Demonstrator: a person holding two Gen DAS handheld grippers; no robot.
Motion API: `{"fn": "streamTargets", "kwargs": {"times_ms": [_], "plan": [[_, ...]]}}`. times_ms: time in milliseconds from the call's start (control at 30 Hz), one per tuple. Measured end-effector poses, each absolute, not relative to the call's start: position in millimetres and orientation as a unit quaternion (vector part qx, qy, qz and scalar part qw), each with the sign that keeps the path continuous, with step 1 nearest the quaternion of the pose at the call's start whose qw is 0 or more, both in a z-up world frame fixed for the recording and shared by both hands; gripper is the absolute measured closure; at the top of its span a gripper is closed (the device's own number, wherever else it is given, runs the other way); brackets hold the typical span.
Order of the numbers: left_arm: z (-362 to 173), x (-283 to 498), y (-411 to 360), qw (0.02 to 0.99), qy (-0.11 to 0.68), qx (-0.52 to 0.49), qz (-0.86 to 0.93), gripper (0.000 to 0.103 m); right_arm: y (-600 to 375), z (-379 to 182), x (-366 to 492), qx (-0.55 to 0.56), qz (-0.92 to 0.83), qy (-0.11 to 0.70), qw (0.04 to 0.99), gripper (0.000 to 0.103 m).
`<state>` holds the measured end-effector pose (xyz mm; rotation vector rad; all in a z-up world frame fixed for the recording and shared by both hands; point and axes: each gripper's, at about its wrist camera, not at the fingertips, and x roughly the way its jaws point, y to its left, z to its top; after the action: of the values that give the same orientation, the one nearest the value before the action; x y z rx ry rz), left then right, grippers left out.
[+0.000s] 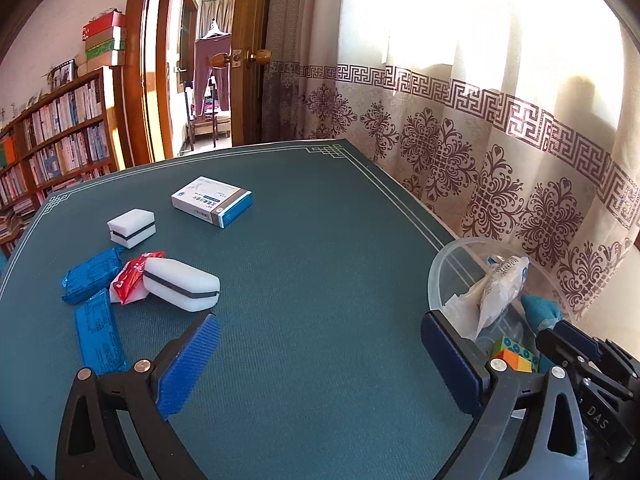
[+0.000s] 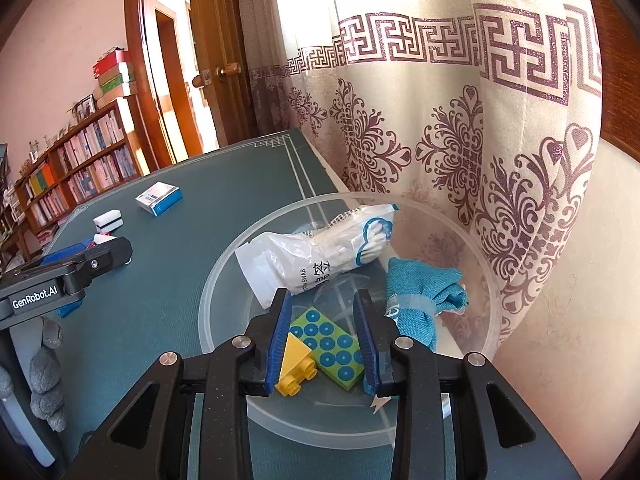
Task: Organize objects
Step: 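Withdraw the left tool and grasp a blue packet on the table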
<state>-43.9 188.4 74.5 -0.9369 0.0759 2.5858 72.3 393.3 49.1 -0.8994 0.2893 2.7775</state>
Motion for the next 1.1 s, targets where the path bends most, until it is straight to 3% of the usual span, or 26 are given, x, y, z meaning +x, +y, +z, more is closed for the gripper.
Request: {"fn": "streamTargets", "kwargs": {"times_ms": [1100], "plan": [[40,-103,42,-0.041,-0.044,-0.381,0.923,0.001,311,47,45,-0.318,0.948,0.034,0.004,0.054]]}}
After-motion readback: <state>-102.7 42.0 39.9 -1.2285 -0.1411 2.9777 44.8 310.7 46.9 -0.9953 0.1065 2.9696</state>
